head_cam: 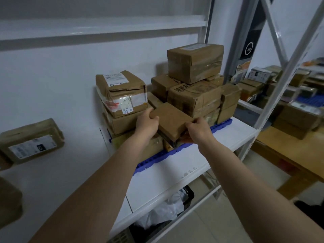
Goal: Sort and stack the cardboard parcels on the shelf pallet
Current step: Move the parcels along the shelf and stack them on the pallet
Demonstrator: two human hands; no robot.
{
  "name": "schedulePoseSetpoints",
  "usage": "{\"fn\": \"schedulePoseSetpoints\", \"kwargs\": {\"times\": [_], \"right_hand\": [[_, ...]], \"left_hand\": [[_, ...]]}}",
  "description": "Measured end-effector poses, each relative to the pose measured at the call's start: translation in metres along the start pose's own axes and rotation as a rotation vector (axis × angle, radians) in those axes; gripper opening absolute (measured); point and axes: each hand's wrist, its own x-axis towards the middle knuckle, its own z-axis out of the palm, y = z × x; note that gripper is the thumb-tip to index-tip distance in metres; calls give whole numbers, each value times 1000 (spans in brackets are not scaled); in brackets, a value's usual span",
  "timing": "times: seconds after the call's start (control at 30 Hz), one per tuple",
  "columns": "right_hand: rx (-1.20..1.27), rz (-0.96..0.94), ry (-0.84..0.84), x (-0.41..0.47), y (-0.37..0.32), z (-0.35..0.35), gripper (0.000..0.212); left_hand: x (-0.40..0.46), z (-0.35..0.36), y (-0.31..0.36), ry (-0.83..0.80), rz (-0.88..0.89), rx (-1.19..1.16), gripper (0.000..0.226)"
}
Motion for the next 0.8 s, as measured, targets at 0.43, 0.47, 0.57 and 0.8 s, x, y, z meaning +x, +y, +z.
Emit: {"fn": "schedulePoseSetpoints", "kwargs": {"times": [0.43,0.47,0.57,0.8], "right_hand": [[-94,86,50,70,11,9,29],[-94,89,44,72,12,10,29],[-86,83,34,78,12,12,27],[-78,22,19,85,15,18,26]], "left_hand": [[61,55,-12,50,-68,105,72],[62,57,-13,61,-82,120,72],[66,58,-15,88,-109,161,72],[61,64,-14,145,-133,164,66]]}}
